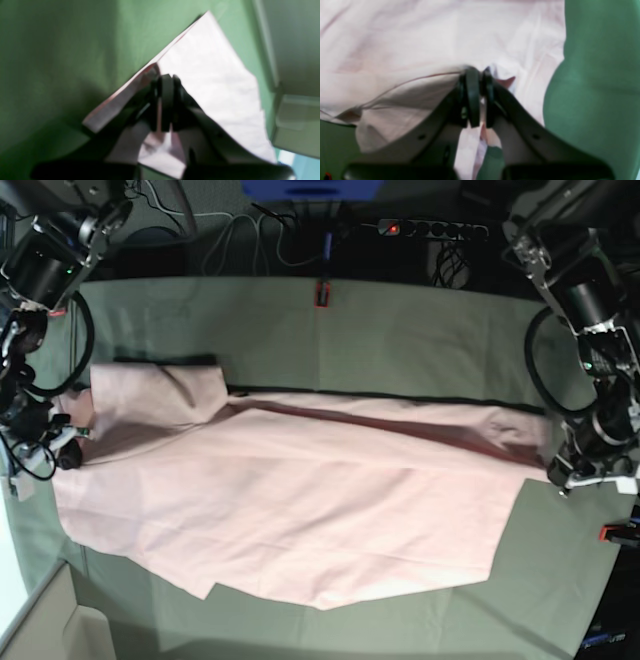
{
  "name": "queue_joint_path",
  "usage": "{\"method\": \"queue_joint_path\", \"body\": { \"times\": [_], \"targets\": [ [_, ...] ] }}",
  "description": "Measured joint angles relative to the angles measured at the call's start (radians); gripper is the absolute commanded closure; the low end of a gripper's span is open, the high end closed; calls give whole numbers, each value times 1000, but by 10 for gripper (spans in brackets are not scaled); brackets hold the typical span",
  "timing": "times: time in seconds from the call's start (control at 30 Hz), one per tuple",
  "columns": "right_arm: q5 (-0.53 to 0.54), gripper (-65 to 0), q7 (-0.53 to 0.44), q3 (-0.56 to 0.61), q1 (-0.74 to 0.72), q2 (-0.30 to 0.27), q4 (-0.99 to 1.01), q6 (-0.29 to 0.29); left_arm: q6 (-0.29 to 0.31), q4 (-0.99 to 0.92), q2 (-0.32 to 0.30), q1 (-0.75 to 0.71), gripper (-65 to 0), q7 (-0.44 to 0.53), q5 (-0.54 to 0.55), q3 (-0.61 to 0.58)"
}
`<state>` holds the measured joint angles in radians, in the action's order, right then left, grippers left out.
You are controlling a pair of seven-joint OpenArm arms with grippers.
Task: Layout the t-shirt on the table in an organized manner, then fold the t-shirt properly
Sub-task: 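Grasp the shirt edge with both grippers and fold it over the body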
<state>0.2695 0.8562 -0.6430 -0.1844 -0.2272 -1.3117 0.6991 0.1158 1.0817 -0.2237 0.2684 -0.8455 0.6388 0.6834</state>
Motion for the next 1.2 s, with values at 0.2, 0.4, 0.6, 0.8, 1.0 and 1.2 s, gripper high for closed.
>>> {"method": "queue_joint_path", "body": {
  "times": [0.2,0.4,0.6,0.8,1.0,1.2],
  "targets": [
    [4,0,-39,48,-30,-5,18,0,-1,-21,-4,4,-4,145,0,-125],
    [-2,0,-38,50,-48,-8,101,0,-7,-53,-9,8,-7,158,1,-137],
    [0,-176,-36,45,-50,-16,106,0,-8,-144,-42,31,-200,154,9,-142],
    [1,-340,-29,-22,-48,-41,79,0,-6,-141,-45,28,-400,153,9,-135],
    [-3,-331,39,-77,84,-34,-130,-7,4,-31,-59,-14,-356,164,18,-133],
    [3,-333,53,-73,222,52,-186,0,0,-35,-50,-96,-356,159,8,-134]
  ]
}}
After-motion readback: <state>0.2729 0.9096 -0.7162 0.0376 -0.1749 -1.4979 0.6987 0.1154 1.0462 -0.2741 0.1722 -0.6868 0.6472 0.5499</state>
